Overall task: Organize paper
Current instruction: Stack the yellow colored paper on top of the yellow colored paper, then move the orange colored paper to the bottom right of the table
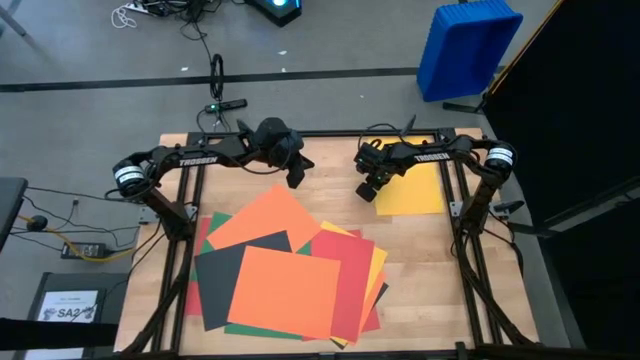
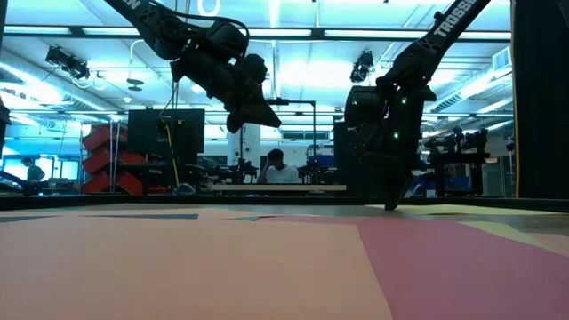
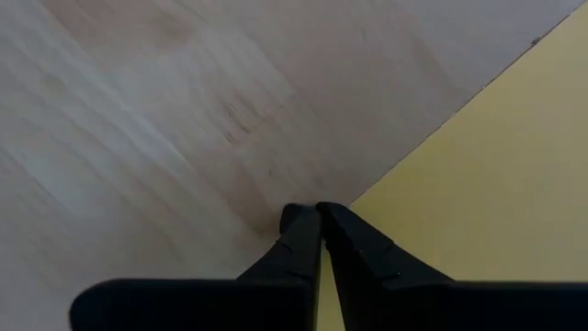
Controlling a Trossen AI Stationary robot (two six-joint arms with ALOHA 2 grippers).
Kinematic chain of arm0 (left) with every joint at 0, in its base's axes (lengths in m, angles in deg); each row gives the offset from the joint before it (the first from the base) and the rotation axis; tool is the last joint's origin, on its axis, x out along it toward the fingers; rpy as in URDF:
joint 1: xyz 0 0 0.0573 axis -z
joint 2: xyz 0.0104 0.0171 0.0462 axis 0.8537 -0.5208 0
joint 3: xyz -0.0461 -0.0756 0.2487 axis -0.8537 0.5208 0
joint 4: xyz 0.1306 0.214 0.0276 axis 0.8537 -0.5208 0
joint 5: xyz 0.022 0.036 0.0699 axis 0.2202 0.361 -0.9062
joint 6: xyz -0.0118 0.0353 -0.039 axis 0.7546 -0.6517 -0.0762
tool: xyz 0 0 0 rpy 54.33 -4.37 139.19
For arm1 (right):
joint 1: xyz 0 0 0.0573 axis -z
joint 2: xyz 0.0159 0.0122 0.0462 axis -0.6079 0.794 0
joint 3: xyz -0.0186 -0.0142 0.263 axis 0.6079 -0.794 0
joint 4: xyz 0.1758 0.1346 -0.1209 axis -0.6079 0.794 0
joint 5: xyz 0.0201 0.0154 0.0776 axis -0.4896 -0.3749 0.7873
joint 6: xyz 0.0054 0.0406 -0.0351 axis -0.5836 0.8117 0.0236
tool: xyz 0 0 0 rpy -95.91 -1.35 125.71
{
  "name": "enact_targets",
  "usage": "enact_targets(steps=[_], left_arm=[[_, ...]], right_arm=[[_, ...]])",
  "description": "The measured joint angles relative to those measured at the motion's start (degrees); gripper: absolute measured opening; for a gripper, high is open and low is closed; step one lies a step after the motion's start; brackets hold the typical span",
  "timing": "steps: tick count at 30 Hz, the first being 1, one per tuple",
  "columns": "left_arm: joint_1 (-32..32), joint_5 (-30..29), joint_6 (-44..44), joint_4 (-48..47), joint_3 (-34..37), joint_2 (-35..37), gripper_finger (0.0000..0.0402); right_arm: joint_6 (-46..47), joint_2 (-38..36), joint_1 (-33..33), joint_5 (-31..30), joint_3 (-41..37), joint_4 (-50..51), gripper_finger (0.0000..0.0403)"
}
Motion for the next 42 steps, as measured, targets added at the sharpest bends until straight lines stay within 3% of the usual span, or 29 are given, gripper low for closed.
enact_targets(steps=[13,28,37,42], left_arm=[[0.6,0.0,0.0,0.0,0.0,0.0,0.0],[0.6,0.0,-0.1,0.1,0.0,0.0,0.0],[1.1,-0.8,-1.3,-2.5,0.0,-1.7,0.0],[3.0,-2.6,-1.6,-6.1,0.0,-1.2,0.0]], right_arm=[[0.3,-0.5,0.1,-0.2,-0.2,-0.1,0.0],[-1.2,-12.8,0.0,0.3,-0.7,-5.9,0.0],[-4.8,-17.8,-8.7,0.9,-0.5,-22.4,0.0],[-4.7,-17.3,-15.4,1.0,-0.5,-23.8,0.0]])
